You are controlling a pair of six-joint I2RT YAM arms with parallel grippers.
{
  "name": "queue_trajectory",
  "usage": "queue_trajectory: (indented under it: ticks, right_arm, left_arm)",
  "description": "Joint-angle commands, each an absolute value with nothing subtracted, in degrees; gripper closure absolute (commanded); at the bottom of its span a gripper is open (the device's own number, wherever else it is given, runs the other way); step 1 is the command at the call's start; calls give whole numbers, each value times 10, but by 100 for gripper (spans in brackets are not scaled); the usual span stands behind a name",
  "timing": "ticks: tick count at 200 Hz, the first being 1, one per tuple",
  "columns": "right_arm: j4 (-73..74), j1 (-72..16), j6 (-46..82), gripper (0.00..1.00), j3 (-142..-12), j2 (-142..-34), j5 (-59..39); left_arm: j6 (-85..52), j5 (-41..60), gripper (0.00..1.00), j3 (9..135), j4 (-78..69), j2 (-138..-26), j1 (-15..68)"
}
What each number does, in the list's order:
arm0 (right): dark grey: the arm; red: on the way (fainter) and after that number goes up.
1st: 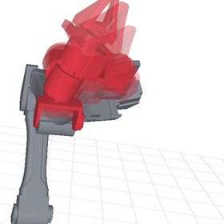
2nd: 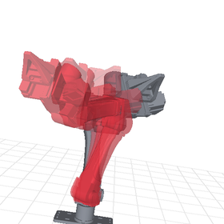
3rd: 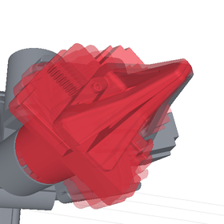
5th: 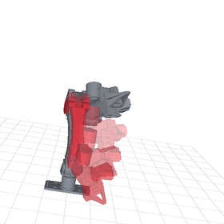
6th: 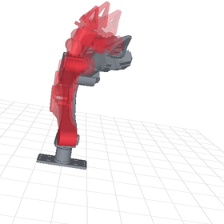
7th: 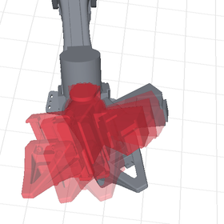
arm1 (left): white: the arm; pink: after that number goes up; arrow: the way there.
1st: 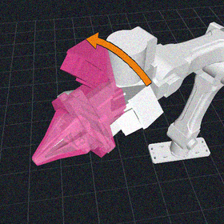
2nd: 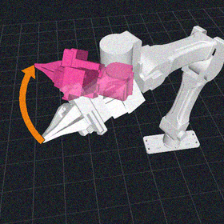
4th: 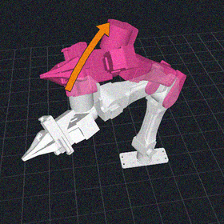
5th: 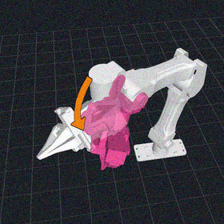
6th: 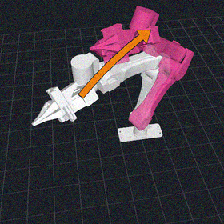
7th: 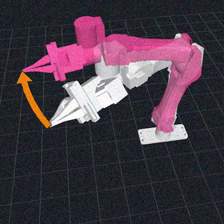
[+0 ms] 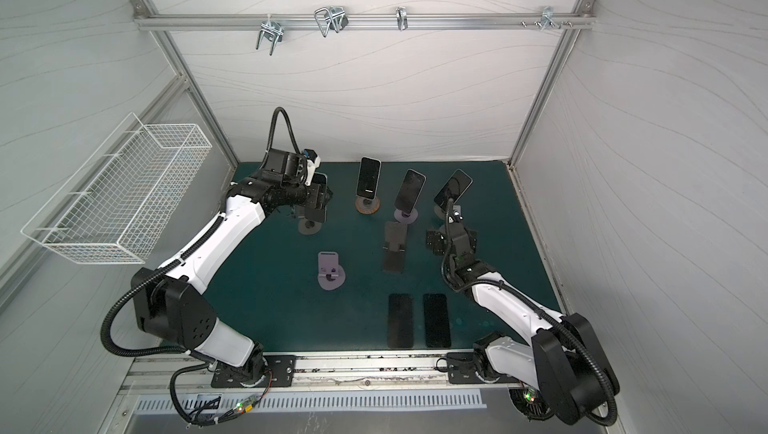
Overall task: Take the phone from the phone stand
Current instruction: 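Carry the phone with the left gripper toward the robot over the mat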
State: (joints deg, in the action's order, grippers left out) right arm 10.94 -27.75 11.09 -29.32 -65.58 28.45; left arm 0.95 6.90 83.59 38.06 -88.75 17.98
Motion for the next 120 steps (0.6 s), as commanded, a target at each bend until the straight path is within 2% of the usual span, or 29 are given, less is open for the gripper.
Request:
queue_trajectory:
  ticks: [1,93,120]
  right_arm:
    - [105,-276,110,1,-305,-654,288]
    - [106,-276,111,1,-302,-650,292]
    - [100,-276,111,1,-310,-659,292]
  left_arm:
    - [32,98,37,878,388,-861,199]
    - [33,151,41,894,500,-850,262]
    - [-44,149,42,905,555,-839,265]
